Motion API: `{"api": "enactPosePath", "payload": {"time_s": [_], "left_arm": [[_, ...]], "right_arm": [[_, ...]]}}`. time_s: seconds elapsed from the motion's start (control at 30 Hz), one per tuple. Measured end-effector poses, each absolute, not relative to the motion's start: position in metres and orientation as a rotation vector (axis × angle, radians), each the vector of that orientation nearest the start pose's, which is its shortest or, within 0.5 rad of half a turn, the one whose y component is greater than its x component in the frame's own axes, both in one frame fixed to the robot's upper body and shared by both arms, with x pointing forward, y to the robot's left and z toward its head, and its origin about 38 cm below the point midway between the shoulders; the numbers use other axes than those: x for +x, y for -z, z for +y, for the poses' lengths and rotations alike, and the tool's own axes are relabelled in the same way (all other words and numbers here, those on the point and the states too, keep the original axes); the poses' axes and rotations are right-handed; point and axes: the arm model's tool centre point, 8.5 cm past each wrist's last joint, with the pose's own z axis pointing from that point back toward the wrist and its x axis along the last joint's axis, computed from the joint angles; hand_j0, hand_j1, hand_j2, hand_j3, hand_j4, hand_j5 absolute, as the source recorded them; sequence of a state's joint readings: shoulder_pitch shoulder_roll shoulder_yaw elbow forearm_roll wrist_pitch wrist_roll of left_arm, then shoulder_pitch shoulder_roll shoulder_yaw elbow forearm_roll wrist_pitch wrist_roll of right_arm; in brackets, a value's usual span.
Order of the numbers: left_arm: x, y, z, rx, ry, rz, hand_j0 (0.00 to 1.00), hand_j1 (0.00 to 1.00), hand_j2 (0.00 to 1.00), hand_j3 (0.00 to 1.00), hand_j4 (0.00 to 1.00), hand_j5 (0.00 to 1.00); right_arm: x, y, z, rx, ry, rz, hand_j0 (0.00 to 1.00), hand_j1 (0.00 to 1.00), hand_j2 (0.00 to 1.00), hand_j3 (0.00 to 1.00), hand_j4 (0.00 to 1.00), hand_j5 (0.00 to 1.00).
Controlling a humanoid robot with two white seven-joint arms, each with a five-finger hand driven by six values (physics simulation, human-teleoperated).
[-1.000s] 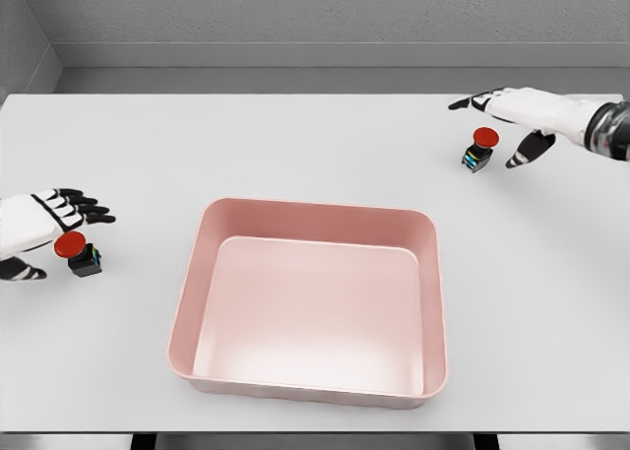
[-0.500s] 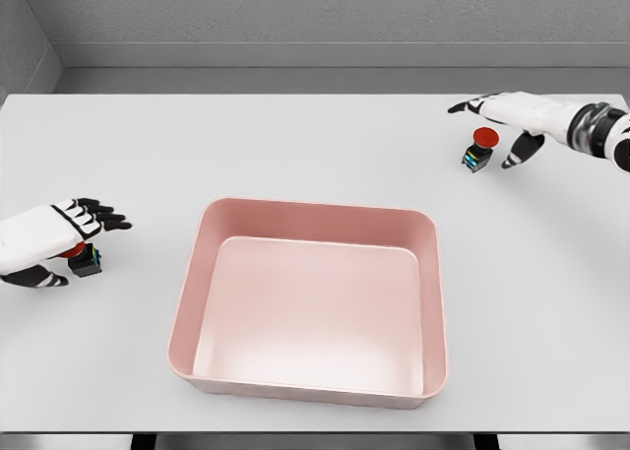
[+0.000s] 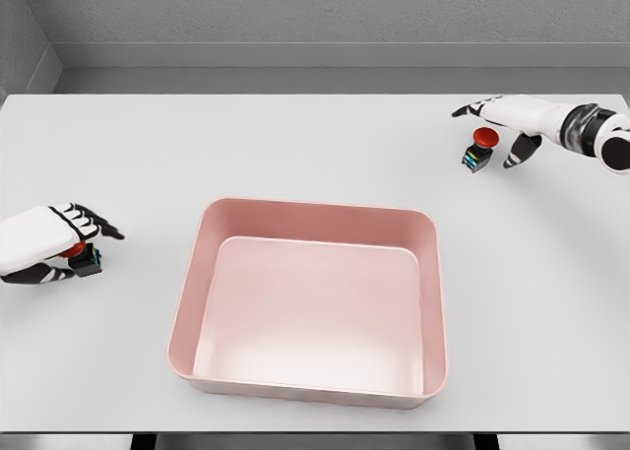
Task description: Put the industrial switch in the basket with both arms
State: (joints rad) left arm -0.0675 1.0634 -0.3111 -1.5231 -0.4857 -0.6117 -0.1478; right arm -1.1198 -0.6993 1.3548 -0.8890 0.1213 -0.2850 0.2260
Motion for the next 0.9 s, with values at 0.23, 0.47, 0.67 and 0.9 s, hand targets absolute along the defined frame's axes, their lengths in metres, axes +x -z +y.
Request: {"api": "enactPosePath", "payload": {"time_s": [0.23, 0.47, 0.67, 0.9], "left_arm": [[0.339, -0.163, 0.415, 0.547, 1.876, -1.387, 0.48, 0.48, 0.48, 0.48, 0.48, 0.48], [0.336, -0.174, 0.4, 0.541, 1.887, -1.457, 0.34, 0.34, 0.34, 0.34, 0.34, 0.34], [0.331, -0.189, 0.375, 0.517, 1.927, -1.544, 0.34, 0.34, 0.34, 0.34, 0.34, 0.34], [0.33, -0.212, 0.362, 0.527, 1.943, -1.618, 0.34, 0.34, 0.34, 0.34, 0.34, 0.34]], "right_arm": [[0.536, -0.178, -0.333, -0.581, -1.754, -1.091, 0.87, 0.87, 0.87, 0.87, 0.87, 0.87], [0.536, -0.177, -0.331, -0.575, -1.765, -1.088, 0.8, 0.8, 0.8, 0.8, 0.8, 0.8], [0.535, -0.175, -0.33, -0.571, -1.777, -1.081, 0.72, 0.72, 0.72, 0.72, 0.72, 0.72], [0.534, -0.173, -0.327, -0.564, -1.789, -1.08, 0.66, 0.66, 0.66, 0.66, 0.66, 0.66]]}}
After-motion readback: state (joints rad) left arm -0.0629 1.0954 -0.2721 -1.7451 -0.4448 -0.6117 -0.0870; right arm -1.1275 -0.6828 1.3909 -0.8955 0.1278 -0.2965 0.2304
